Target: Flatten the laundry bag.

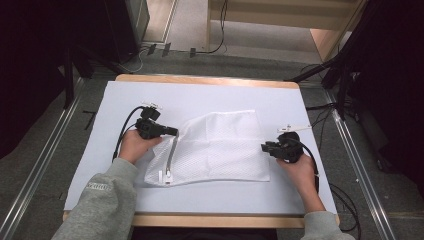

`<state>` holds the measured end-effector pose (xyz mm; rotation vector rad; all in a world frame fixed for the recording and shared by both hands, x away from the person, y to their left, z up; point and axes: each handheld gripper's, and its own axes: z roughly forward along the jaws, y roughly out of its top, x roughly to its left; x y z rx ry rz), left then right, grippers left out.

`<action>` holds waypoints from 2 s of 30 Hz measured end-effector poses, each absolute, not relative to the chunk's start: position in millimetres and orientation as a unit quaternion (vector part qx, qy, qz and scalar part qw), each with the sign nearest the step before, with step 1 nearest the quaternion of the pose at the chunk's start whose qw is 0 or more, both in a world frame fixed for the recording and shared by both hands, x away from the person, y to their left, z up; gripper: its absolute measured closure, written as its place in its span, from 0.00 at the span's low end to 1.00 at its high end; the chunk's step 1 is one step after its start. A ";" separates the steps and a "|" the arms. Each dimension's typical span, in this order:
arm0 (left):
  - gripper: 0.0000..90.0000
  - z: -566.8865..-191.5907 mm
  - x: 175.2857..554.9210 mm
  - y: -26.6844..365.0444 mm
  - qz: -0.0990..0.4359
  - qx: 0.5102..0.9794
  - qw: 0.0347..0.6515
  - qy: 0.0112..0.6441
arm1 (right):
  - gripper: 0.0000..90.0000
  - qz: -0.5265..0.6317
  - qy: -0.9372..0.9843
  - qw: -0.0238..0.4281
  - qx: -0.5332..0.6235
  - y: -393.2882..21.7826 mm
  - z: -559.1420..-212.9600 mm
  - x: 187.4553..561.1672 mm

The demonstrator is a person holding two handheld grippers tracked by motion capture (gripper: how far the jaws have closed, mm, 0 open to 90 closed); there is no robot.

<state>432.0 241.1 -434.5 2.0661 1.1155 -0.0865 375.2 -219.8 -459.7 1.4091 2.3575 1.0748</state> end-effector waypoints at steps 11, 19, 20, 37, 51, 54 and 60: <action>0.82 -432.4 438.4 234.9 -0.035 0.794 0.417 0.441 | 0.81 0.359 0.800 0.094 0.471 -217.4 -460.7 375.9; 0.59 -445.1 444.5 222.5 0.005 0.810 0.394 0.434 | 0.81 0.356 0.802 0.093 0.471 -216.3 -461.3 374.4; 0.57 -444.7 445.7 224.2 0.006 0.808 0.395 0.436 | 0.80 0.357 0.801 0.094 0.471 -216.4 -461.3 374.2; 0.97 -444.9 452.1 232.8 -0.064 0.806 0.383 0.446 | 0.80 0.357 0.801 0.093 0.472 -218.8 -461.7 372.8; 0.93 -391.4 430.5 247.1 0.039 0.798 0.400 0.449 | 0.79 0.355 0.802 0.090 0.471 -215.9 -462.1 373.1; 0.93 -397.4 429.8 246.7 0.036 0.804 0.386 0.452 | 0.79 0.361 0.800 0.081 0.473 -214.2 -462.3 372.0; 0.93 -408.8 429.2 249.4 0.015 0.800 0.384 0.461 | 0.70 0.376 0.802 0.063 0.460 -201.4 -466.1 363.6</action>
